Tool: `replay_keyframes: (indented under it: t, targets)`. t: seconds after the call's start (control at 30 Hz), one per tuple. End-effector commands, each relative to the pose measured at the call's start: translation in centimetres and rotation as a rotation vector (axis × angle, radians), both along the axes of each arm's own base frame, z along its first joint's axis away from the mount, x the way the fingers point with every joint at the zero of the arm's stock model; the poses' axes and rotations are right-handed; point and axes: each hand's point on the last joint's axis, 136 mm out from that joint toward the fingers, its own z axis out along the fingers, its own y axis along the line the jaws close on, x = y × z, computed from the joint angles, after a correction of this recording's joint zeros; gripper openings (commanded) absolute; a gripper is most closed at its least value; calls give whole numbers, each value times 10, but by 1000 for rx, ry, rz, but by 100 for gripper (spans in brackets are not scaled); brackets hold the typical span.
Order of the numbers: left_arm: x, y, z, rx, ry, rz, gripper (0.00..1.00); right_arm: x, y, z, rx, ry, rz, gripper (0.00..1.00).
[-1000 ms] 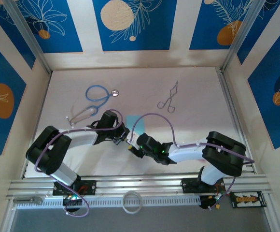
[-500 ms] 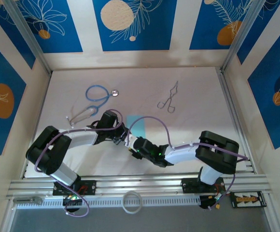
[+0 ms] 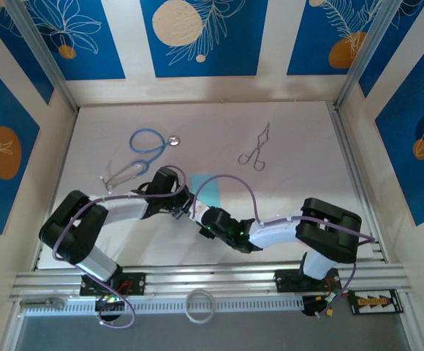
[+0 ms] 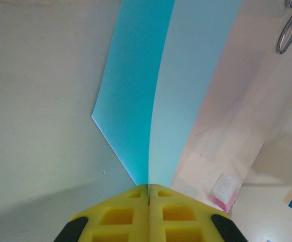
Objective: Fold a paper plane with a square sheet of paper (pick it up from the middle)
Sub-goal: Third fold the triangle at the center of the table.
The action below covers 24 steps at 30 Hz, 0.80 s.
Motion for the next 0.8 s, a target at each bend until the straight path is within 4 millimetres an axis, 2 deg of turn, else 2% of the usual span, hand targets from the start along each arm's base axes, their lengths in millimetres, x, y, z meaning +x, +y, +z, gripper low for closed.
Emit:
replay_keyframes:
  t: [0.0, 0.23, 0.6, 0.77]
  targets:
    - [1, -2, 4, 2, -10, -7, 0, 0, 6, 16, 65, -13, -8, 24]
    - [1, -2, 3, 4, -10, -6, 0, -4, 5, 21, 110, 2, -5, 27]
    - [1, -1, 4, 3, -11, -4, 0, -1, 2, 14, 78, 19, -27, 20]
    - [1, -1, 5, 7, -15, -4, 0, 0, 2, 15, 83, 18, -35, 12]
